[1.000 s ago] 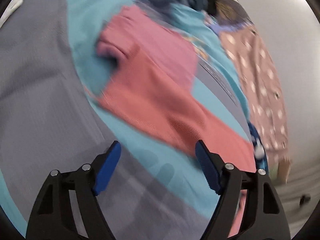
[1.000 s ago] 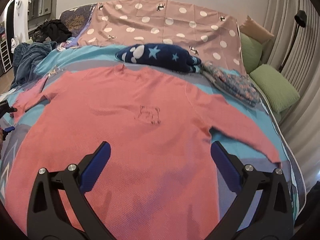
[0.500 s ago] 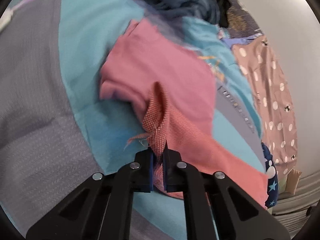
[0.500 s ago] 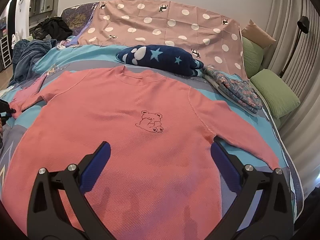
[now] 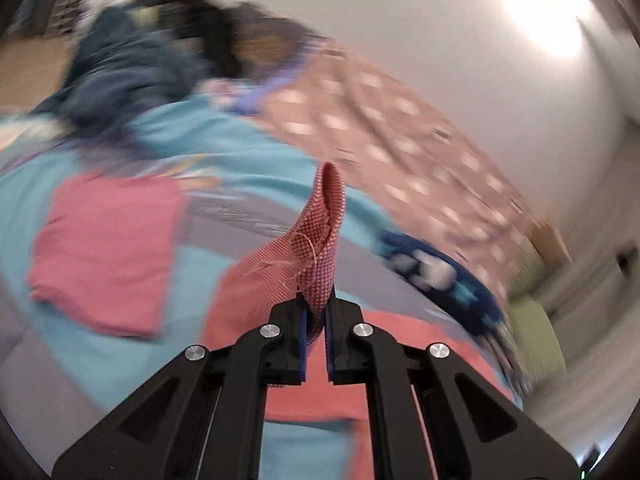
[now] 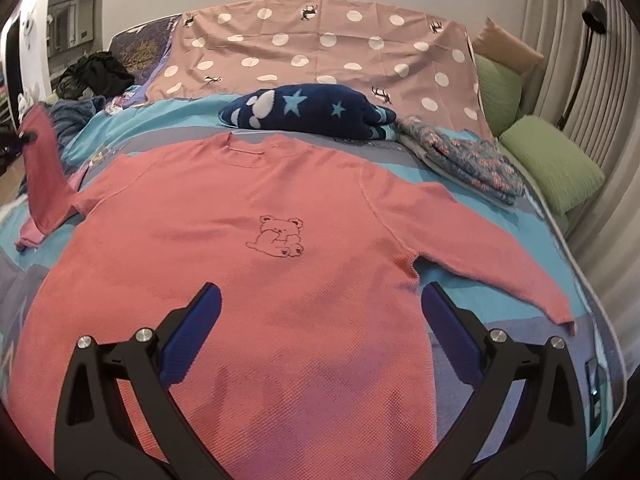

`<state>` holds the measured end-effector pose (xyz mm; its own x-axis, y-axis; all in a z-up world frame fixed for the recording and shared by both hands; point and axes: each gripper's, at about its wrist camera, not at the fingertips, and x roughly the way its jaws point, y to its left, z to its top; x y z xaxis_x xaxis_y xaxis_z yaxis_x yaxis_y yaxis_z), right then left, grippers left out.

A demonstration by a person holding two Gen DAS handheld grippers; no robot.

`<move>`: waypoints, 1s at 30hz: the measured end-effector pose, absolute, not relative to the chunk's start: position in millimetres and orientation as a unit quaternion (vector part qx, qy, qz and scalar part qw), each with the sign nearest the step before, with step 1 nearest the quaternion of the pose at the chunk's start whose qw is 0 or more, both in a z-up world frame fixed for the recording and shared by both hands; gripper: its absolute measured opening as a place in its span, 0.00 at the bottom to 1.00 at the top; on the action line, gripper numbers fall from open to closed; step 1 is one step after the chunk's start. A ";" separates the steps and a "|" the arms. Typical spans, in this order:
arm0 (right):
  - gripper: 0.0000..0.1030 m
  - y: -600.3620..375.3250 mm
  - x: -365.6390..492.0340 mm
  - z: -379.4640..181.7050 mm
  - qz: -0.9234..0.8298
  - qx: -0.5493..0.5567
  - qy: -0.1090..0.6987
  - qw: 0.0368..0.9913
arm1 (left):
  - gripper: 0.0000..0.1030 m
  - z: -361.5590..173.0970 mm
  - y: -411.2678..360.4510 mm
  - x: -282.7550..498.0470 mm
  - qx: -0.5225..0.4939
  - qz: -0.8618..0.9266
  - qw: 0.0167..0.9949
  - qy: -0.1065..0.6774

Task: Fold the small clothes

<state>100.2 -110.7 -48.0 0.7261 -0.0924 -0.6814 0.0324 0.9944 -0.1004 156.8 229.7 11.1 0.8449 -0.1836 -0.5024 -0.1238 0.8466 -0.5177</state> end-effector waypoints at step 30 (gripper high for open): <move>0.50 -108.6 226.3 -76.5 0.210 0.169 0.529 0.804 | 0.44 -76.1 -14.3 170.8 -0.114 -0.232 0.870 0.421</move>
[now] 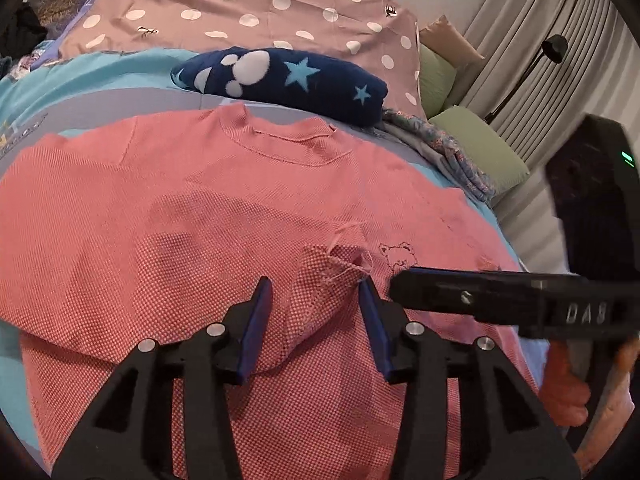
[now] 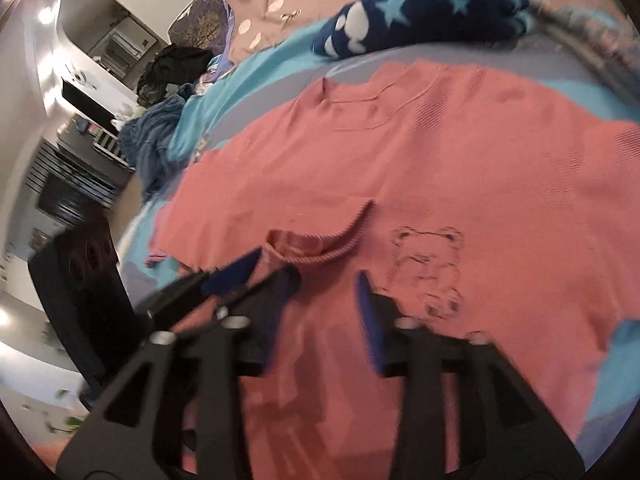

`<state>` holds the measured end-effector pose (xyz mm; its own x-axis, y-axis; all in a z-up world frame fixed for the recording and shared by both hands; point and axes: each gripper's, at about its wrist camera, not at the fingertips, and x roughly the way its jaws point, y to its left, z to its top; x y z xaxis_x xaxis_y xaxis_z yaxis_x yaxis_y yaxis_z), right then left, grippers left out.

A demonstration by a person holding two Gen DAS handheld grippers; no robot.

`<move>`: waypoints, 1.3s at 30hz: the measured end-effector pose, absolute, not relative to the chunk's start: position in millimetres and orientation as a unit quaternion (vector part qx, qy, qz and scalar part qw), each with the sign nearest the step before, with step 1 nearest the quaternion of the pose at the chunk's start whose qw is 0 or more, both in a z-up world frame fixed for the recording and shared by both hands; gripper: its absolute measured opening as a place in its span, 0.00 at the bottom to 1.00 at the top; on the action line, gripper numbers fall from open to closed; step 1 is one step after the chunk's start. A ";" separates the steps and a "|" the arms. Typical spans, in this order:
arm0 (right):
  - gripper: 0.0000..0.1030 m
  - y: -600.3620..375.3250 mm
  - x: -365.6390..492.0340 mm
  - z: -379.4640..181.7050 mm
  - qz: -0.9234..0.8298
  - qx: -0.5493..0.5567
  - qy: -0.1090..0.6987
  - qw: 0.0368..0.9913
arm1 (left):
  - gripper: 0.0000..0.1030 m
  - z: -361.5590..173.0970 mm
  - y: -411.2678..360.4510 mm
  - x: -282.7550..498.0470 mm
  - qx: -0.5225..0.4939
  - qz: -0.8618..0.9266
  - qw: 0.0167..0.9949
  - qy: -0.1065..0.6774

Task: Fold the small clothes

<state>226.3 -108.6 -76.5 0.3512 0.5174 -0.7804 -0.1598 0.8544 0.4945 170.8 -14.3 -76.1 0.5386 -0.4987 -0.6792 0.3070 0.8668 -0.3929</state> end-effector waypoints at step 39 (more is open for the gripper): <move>0.14 -206.8 265.9 -74.9 0.069 0.175 0.475 0.860 | 0.29 -44.8 -131.5 170.6 0.016 -0.303 0.857 0.416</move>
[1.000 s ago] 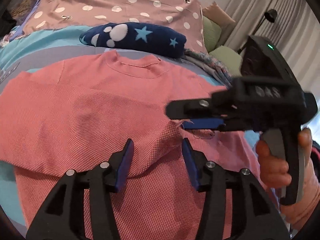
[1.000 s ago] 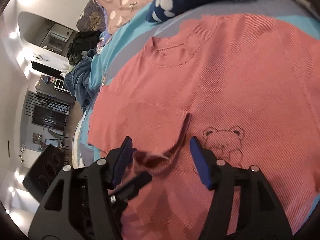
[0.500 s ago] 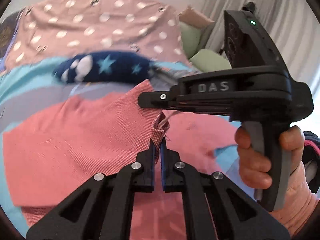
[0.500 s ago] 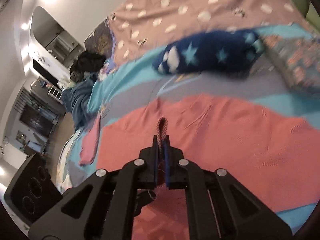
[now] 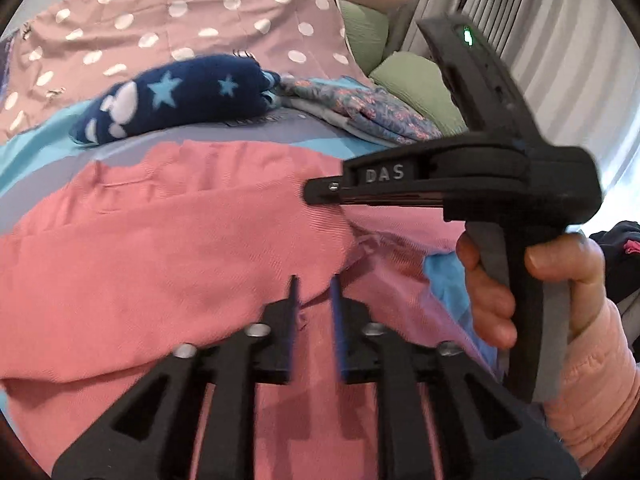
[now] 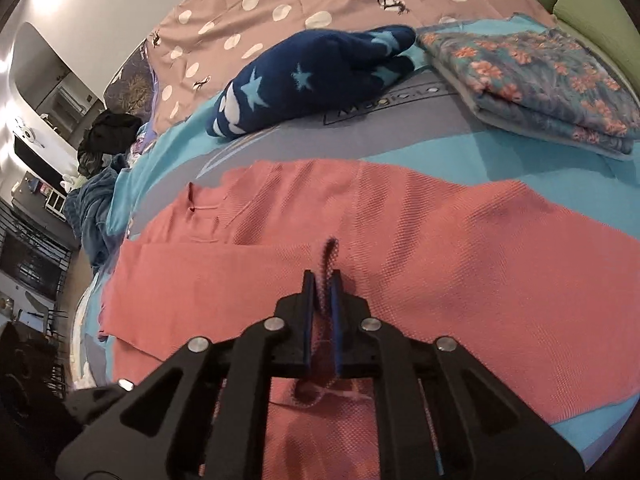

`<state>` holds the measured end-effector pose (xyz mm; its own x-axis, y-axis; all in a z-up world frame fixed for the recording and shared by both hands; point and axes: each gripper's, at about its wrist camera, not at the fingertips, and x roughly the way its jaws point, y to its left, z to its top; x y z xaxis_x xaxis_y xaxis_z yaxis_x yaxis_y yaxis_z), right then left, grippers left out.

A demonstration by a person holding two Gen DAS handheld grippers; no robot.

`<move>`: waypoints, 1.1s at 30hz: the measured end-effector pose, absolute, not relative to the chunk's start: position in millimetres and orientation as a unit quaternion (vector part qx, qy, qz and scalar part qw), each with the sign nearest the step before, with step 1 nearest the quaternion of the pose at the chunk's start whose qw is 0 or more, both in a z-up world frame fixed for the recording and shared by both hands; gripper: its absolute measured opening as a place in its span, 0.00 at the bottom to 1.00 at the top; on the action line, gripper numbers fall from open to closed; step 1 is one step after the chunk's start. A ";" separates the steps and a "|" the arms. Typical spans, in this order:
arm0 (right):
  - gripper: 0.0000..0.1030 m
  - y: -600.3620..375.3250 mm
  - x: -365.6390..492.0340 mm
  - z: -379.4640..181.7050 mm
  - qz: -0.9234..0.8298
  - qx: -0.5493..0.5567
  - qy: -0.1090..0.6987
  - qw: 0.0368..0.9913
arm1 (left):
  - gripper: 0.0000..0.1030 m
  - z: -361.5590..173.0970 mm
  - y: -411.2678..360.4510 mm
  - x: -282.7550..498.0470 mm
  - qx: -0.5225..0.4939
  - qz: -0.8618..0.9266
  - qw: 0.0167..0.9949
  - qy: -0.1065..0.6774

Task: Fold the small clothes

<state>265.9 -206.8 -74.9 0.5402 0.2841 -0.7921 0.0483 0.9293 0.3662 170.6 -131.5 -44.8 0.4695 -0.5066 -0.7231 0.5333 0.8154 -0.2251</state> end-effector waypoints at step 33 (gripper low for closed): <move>0.67 -55.8 270.9 -3.5 0.173 -0.027 0.446 0.878 | 0.52 -85.7 124.6 162.3 -0.113 0.018 0.901 0.418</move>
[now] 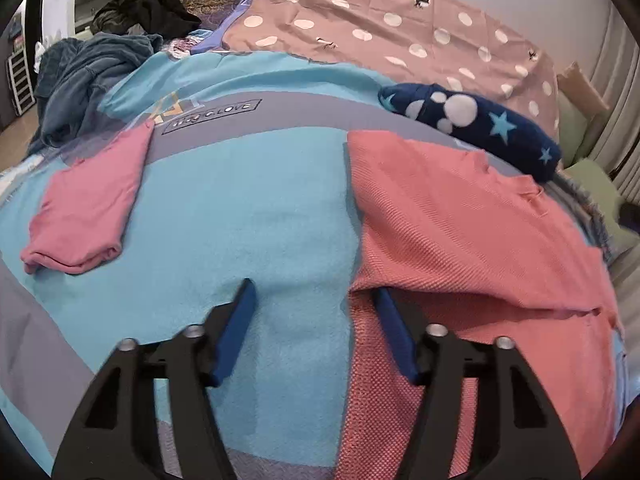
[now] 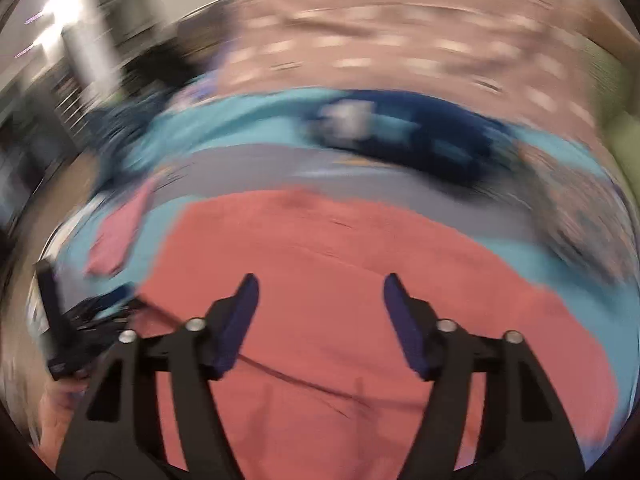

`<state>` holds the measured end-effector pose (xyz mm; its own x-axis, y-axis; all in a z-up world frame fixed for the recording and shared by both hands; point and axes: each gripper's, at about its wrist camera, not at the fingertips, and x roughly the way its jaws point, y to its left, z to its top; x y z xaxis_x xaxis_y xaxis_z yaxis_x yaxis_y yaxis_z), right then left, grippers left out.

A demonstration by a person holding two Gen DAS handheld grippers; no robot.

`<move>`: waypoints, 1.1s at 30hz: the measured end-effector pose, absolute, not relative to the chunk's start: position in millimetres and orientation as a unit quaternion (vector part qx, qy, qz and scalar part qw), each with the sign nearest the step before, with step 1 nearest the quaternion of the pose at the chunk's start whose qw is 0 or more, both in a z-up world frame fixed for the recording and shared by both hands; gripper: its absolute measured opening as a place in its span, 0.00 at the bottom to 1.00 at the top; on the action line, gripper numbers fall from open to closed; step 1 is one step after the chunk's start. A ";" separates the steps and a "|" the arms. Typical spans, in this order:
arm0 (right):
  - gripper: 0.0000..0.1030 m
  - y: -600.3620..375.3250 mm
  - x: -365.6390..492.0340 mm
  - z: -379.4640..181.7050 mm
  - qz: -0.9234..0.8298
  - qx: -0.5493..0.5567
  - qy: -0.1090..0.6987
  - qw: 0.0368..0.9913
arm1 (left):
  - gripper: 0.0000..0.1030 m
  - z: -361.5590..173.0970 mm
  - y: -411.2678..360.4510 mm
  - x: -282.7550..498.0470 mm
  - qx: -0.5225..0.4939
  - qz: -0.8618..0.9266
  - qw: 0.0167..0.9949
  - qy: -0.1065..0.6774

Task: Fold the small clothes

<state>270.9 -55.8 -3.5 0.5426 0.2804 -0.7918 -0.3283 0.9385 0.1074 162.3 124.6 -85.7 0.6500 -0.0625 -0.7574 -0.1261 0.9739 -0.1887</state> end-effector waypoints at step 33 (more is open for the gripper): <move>0.10 140.0 375.7 -41.4 0.247 -0.138 0.455 0.844 | 0.00 -75.4 138.8 139.3 -0.132 -0.032 0.913 0.386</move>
